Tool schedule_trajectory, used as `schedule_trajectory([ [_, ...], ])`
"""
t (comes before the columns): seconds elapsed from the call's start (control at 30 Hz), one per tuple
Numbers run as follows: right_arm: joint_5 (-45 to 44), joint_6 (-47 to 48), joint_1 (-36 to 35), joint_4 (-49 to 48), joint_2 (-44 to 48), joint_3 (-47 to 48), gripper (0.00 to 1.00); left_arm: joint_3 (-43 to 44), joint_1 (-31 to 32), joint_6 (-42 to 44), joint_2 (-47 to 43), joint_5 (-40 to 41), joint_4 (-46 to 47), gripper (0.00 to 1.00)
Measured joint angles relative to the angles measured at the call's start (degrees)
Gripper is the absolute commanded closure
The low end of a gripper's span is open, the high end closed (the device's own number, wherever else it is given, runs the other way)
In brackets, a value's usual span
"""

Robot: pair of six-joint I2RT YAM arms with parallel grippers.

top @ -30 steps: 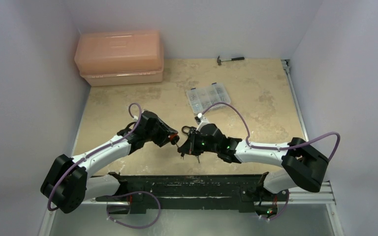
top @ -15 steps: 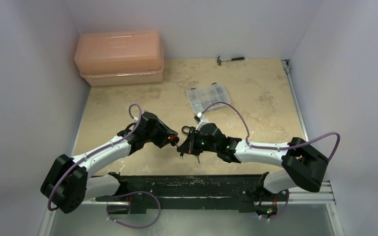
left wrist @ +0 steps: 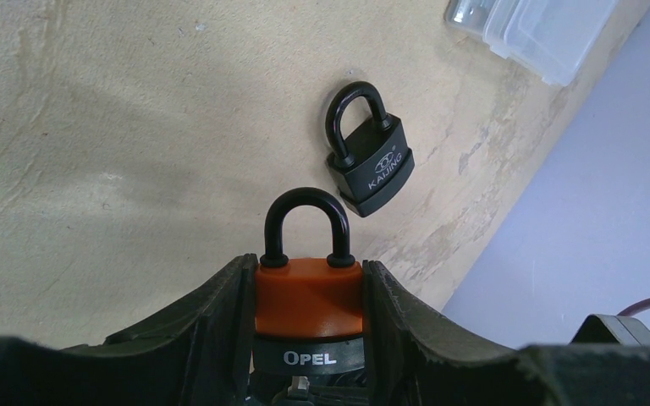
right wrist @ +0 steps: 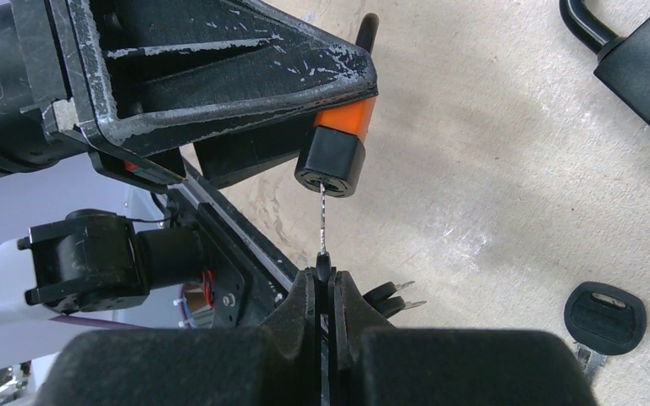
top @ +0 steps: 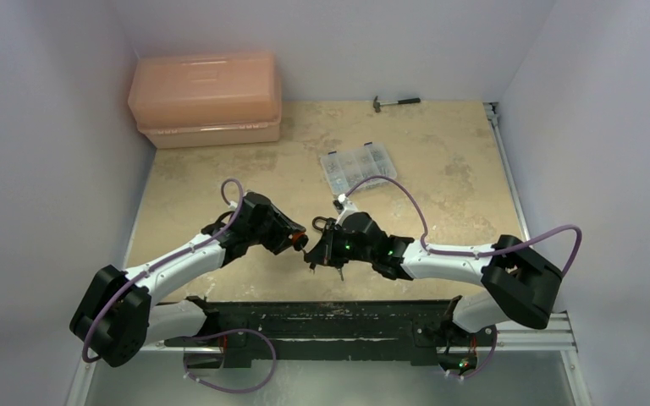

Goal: Unlock with the key

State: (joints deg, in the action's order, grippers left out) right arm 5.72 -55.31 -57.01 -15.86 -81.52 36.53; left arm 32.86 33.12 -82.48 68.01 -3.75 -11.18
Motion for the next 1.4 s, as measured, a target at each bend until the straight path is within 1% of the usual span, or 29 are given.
schedule_trajectory([
  [0.87,-0.02,-0.04,0.00,0.39,-0.74,0.26,1.00,-0.92,-0.11,-0.96,0.66,-0.11,1.29,1.00],
  [1.4,-1.18,-1.70,-0.09,1.88,-0.74,0.57,1.00,-0.96,-0.11,-0.96,0.66,-0.13,1.29,1.00],
])
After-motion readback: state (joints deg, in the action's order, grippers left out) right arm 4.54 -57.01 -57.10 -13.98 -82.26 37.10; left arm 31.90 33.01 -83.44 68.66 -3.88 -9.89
